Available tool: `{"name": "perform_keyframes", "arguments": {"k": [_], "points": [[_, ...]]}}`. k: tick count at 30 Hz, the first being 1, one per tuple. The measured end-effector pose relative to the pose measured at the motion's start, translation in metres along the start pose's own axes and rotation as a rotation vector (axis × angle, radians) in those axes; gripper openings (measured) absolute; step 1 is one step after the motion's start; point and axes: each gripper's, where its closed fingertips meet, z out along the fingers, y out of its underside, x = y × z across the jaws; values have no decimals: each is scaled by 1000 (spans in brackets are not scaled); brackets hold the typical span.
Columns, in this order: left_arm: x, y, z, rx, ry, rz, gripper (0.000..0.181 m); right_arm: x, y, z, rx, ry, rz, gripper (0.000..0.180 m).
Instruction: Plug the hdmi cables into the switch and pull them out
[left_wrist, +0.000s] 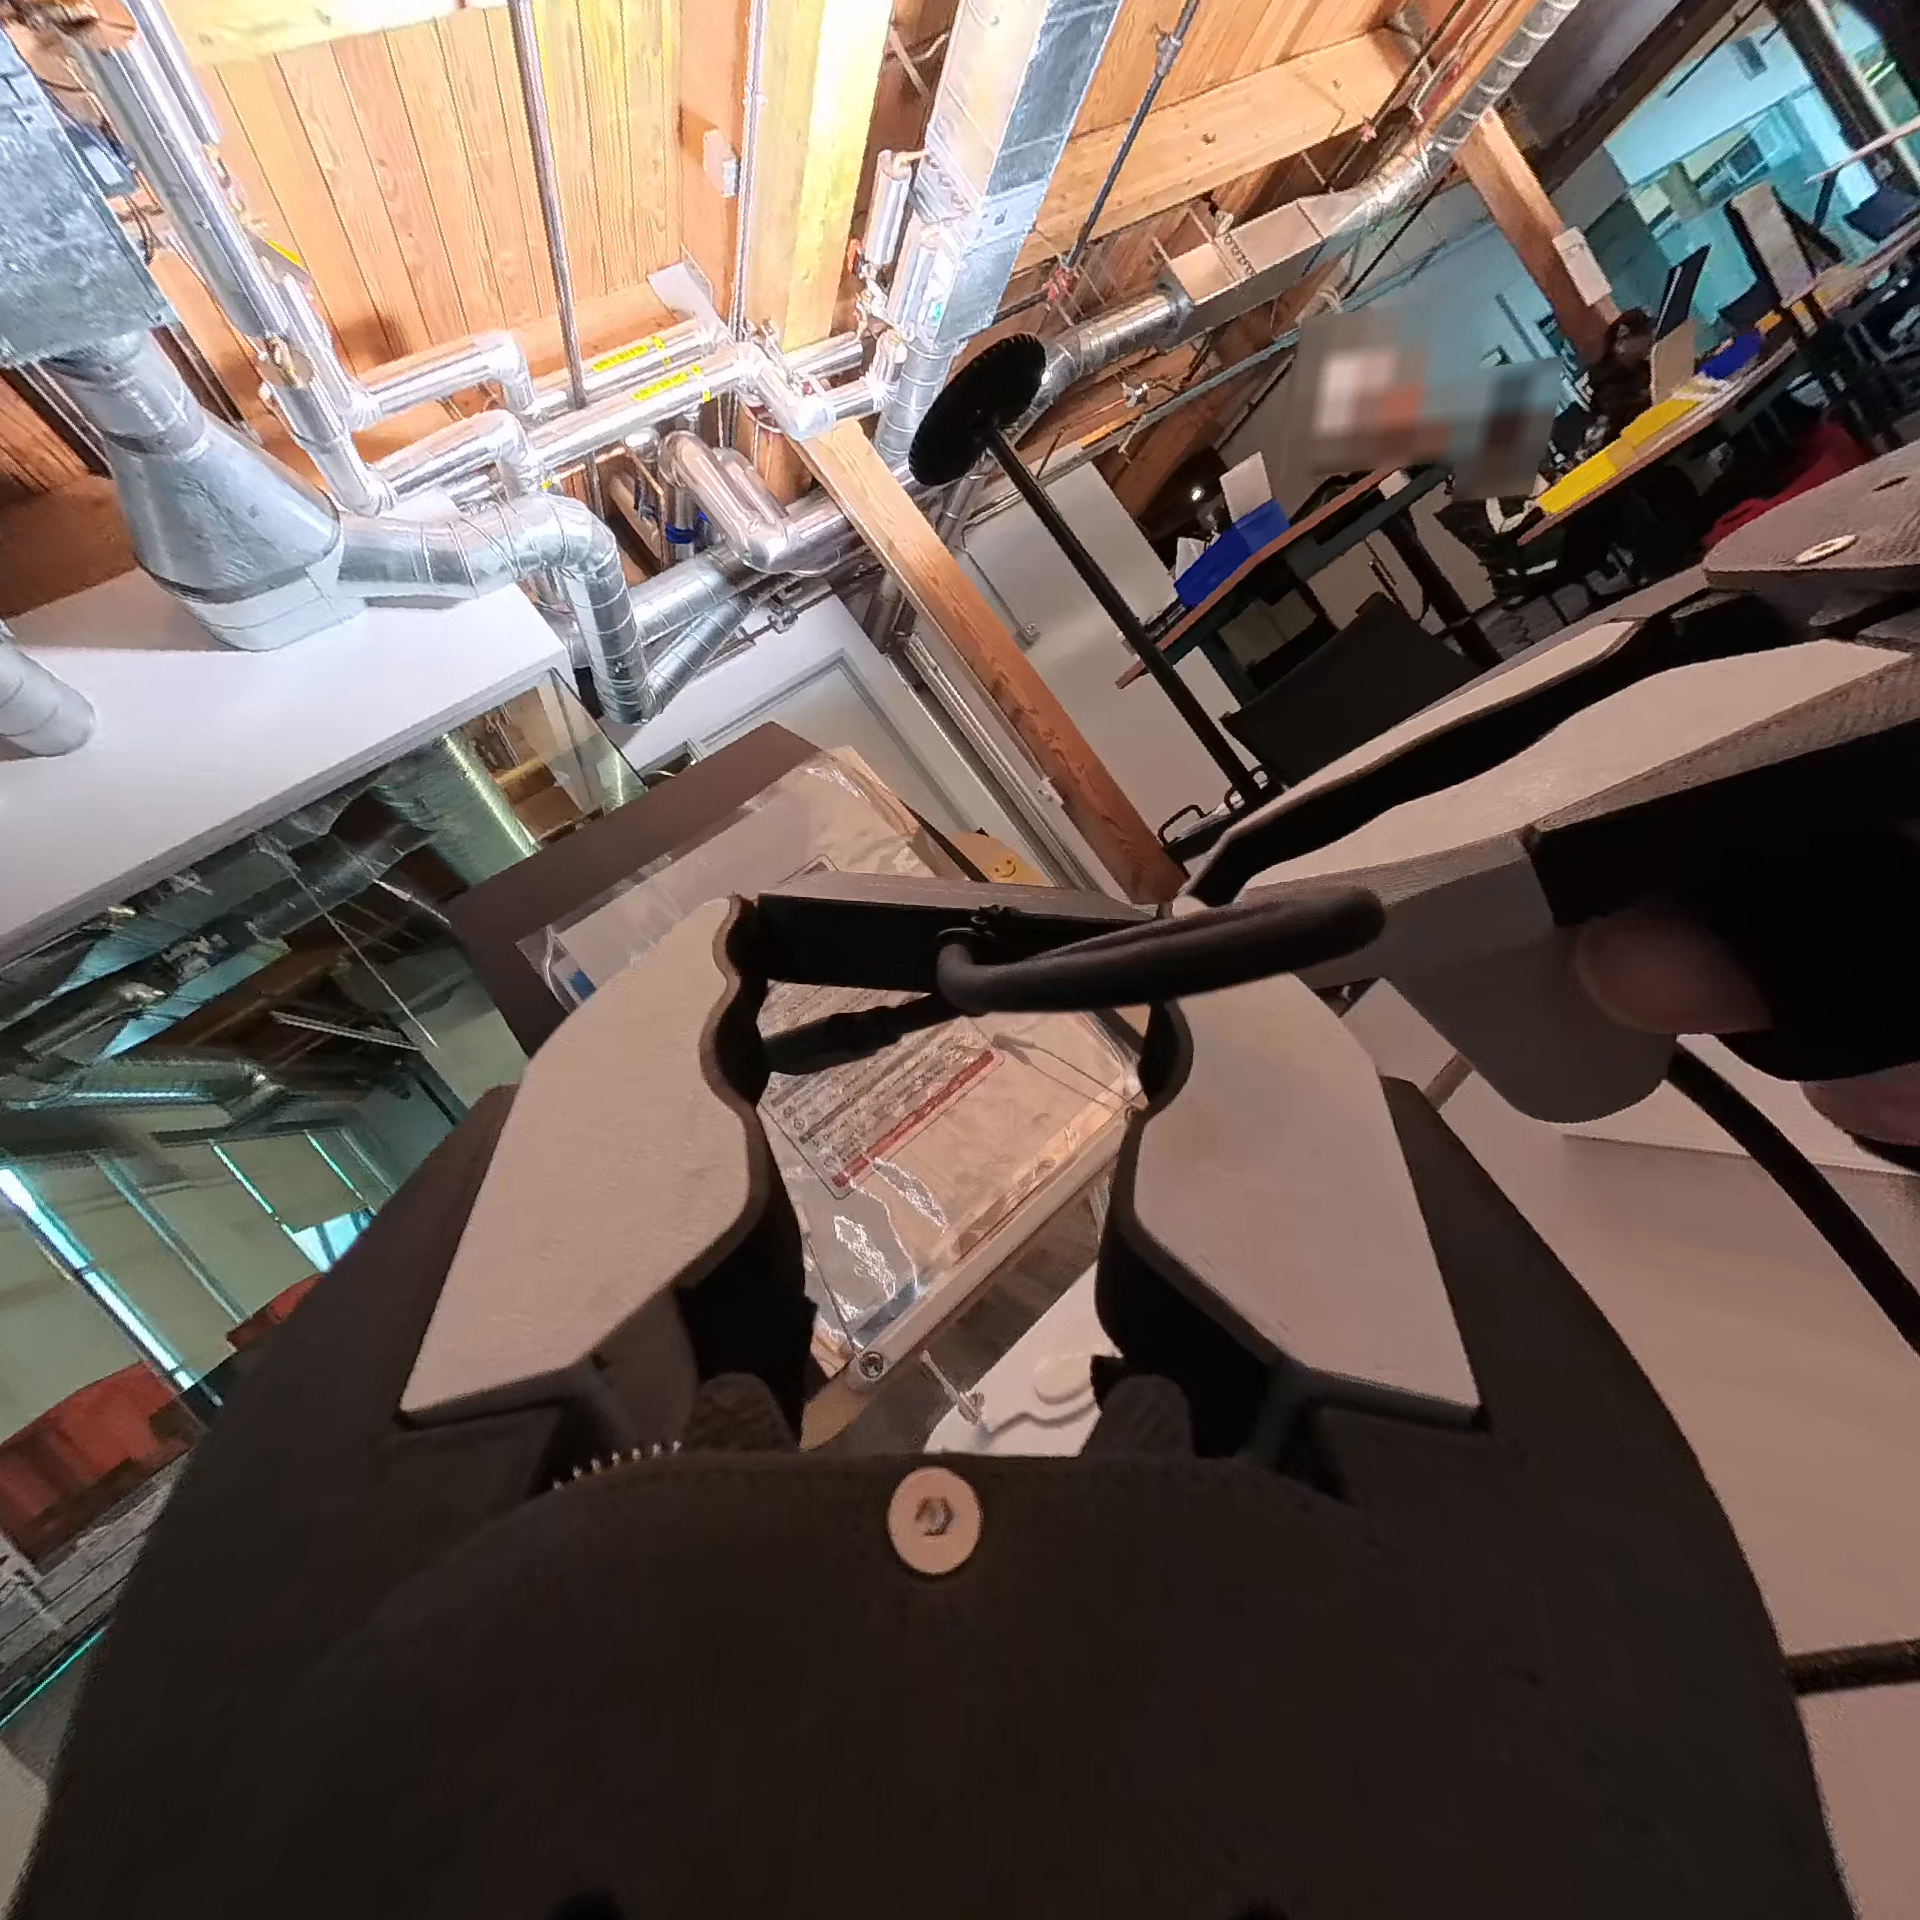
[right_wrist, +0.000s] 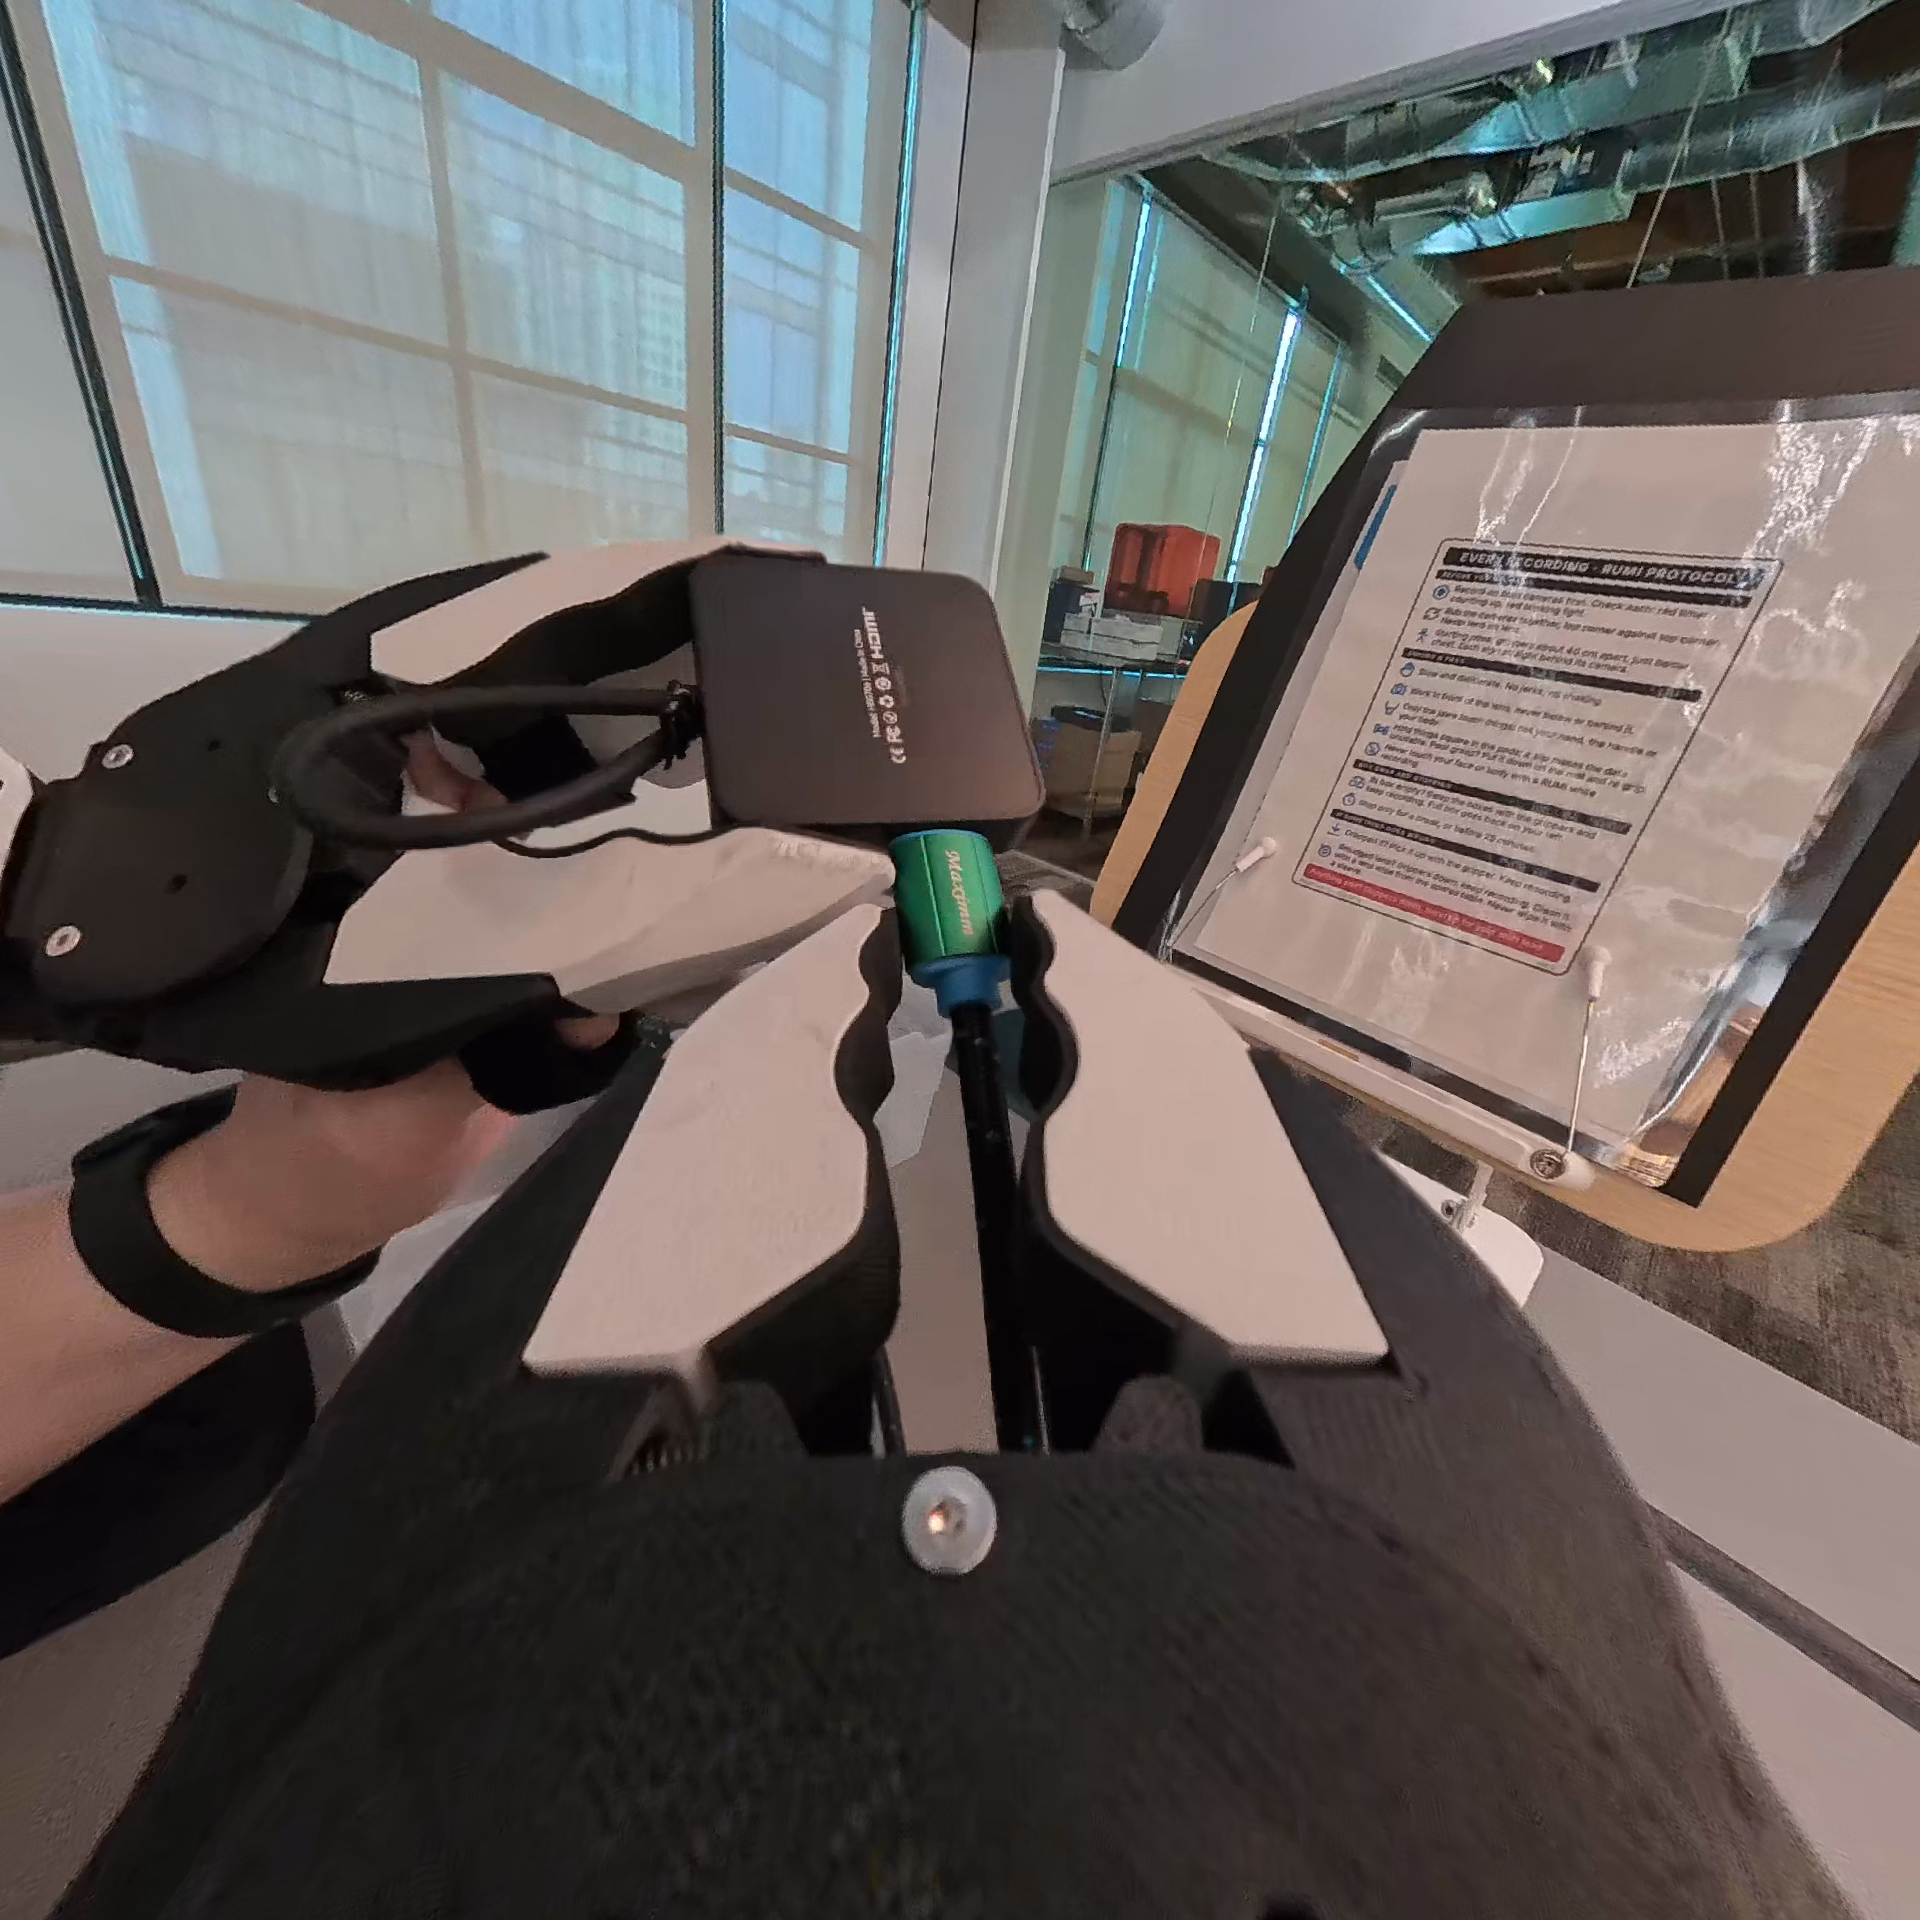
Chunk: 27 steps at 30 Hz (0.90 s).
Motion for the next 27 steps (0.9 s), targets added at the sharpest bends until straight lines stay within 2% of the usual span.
{"name": "perform_keyframes", "arguments": {"k": [9,17,20,25,27], "points": [[-5,-16,-7,61,41,-23,71,-13,-13,-5,72,-114,-20,21],[-4,-20,-8,59,18,31,71,-12,-17,-8,79,21,-75,21],[-6,-27,-11,75,15,59,71,-16,-21,-10,105,-10,-104,21],[-3,-31,-13,66,-32,182,71,-15,-20,-10,99,-30,-15,21],[-4,-32,-13,75,-24,166,71,-16,-22,-10,104,-24,-26,21]]}}
